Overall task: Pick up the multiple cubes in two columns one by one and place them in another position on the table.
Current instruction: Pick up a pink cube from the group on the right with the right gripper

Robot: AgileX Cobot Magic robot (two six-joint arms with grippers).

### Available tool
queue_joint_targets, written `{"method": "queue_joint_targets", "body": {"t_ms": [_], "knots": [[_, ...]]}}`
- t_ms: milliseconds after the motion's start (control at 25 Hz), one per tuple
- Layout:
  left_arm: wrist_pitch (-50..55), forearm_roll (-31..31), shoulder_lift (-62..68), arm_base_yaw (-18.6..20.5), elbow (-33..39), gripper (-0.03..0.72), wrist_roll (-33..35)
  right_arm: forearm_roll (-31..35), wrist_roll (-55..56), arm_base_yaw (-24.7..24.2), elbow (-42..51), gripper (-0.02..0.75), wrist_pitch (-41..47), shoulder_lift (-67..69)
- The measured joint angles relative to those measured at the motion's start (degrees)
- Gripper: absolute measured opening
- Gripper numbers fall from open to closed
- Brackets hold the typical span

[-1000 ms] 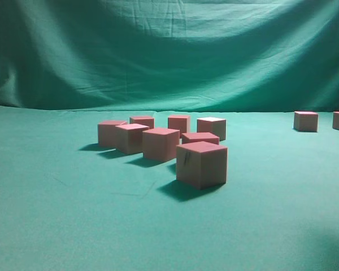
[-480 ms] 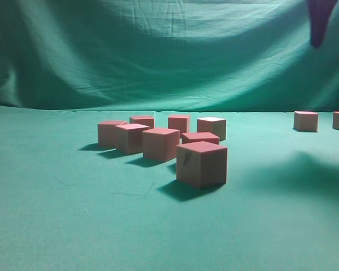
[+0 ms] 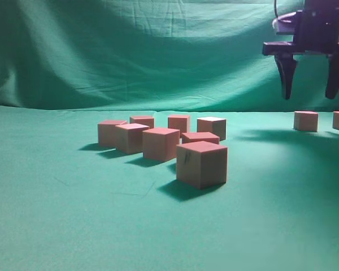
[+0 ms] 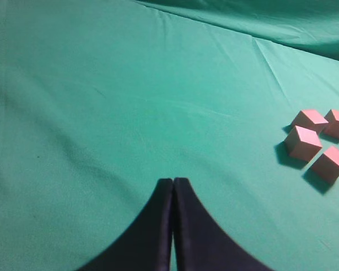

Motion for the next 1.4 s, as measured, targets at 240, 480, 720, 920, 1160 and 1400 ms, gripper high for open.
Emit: {"method": "queue_joint_targets", "body": {"t_ms": [240, 480, 720, 920, 1160, 1400], "knots": [[0.0, 0.0, 0.0, 0.0, 0.0, 0.000, 0.0, 0.9, 0.5, -0.6, -3.7, 0.545, -0.8, 5.0], [0.0, 0.0, 0.0, 0.0, 0.0, 0.000, 0.0, 1.3, 0.6, -0.6, -3.7, 0.481, -2.0, 8.2], [0.0, 0.0, 0.0, 0.0, 0.0, 0.000, 0.0, 1.4, 0.7, -0.6, -3.9, 0.251, -2.6, 8.7], [0.0, 0.0, 0.0, 0.0, 0.0, 0.000, 0.0, 1.5, 0.7, -0.6, -5.6, 0.262, 1.1, 8.8], [0.0, 0.0, 0.0, 0.0, 0.0, 0.000, 0.0, 4.5, -1.6, -0.5, -15.3, 0.262, 7.0, 5.9], [0.0, 0.0, 0.0, 0.0, 0.0, 0.000, 0.0, 10.4, -6.0, 3.0, -16.5, 0.262, 7.7, -6.5]]}}
